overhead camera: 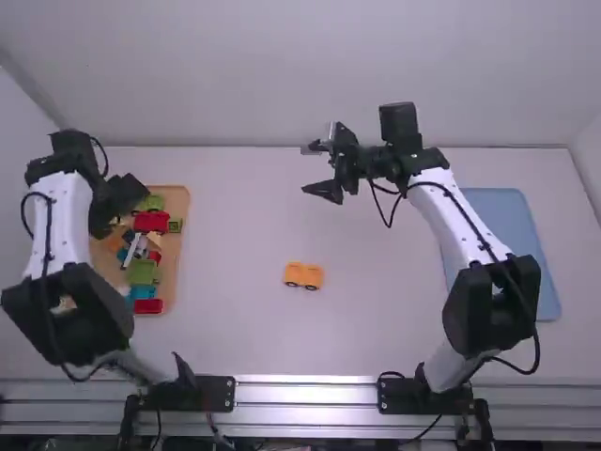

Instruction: Assemble lego blocks to make yellow taxi

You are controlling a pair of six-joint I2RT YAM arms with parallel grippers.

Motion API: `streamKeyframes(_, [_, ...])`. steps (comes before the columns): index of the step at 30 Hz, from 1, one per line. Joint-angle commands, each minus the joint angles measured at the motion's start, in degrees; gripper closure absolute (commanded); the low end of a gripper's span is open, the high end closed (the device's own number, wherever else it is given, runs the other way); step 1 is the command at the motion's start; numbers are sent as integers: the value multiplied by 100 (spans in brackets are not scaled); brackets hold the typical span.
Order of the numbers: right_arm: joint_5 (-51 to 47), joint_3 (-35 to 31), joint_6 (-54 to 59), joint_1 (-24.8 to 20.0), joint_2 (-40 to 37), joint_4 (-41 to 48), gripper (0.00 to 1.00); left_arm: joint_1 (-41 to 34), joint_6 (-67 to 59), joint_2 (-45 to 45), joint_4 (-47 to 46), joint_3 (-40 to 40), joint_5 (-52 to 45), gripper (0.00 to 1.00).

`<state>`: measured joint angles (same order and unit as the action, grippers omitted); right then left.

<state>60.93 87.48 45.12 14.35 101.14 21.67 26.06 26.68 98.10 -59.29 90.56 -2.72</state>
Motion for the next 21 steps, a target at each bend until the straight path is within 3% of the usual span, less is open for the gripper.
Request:
streamKeyframes(1, [28, 181, -7, -59, 44, 17, 1, -70, 15, 535, 13, 186, -420, 11])
streamKeyframes(2, [26, 181, -13, -50, 44, 17, 1, -83, 57, 662, 48, 184, -472, 14])
streamKeyframes(5, [-59, 181, -28, -46, 44, 17, 1, -92, 118, 1154, 140, 173, -590, 41])
streamKeyframes(10, [-297, 181, -9, -48, 44, 17, 1, -243, 396, 1539, 236, 166, -538, 61])
streamKeyframes(21, [-306, 181, -9, -48, 46, 22, 1, -466, 1134, 1613, 361, -232, 527, 50])
